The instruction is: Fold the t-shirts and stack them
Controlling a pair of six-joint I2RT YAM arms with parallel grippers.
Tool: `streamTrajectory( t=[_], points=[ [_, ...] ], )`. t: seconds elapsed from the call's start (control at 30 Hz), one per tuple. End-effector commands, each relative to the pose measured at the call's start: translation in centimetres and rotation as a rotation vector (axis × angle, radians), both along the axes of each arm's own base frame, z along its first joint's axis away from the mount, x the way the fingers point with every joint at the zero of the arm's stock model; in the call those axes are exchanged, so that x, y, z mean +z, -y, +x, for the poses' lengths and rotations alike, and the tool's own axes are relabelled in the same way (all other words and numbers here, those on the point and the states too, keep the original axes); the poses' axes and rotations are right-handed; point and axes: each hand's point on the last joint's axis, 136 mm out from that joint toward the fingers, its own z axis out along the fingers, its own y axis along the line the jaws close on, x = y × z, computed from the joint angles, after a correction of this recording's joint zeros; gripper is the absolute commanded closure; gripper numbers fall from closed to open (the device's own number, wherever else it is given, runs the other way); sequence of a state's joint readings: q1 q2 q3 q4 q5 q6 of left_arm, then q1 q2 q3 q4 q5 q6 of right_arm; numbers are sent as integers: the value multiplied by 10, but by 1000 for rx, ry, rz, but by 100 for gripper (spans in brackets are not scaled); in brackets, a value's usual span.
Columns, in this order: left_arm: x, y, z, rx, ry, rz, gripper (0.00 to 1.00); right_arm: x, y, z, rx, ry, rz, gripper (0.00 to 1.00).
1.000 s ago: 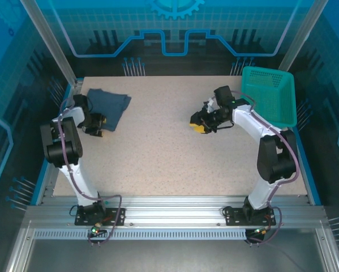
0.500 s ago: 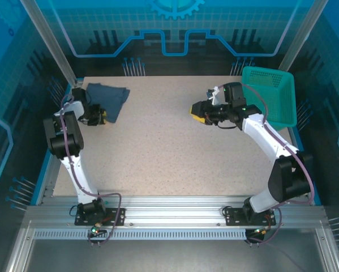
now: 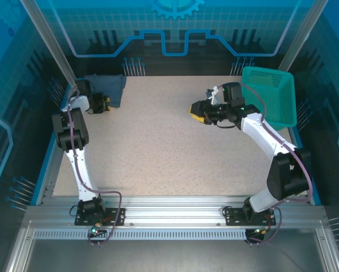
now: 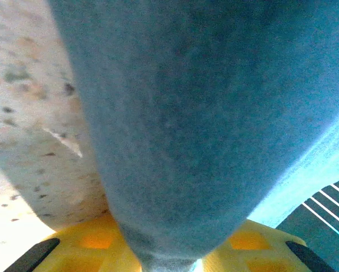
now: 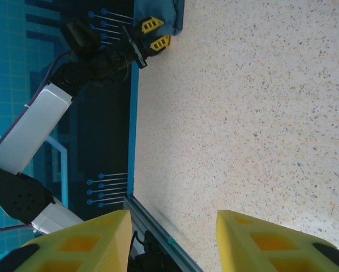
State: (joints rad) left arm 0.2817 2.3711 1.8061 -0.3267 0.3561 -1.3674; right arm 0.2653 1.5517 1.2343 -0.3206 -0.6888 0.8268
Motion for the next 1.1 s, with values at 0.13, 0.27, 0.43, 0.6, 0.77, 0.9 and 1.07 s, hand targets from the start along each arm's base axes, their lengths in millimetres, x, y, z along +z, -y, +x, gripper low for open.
streamTrajectory(
  t=[0.13,0.27,0.43,0.6,0.77,0.9,1.07],
  points=[
    [0,12,9,-3,60,15,61,1,2,8,-6,3,-4,56],
    [22,18,-3,-27,82,56,38,7,6,10,-21,50,-28,54],
    [101,28,-25,-79,253,174,1,37,34,14,-141,213,-142,45],
    [174,62,-62,-215,403,360,1,44,85,19,-309,228,-256,0],
    [192,76,-120,-314,411,578,1,41,144,6,-438,248,-501,0],
    [217,55,-183,-280,317,990,1,29,214,-15,-631,174,-825,0],
    [208,36,-234,-312,167,1548,1,0,253,-26,-744,249,-947,0]
  ],
)
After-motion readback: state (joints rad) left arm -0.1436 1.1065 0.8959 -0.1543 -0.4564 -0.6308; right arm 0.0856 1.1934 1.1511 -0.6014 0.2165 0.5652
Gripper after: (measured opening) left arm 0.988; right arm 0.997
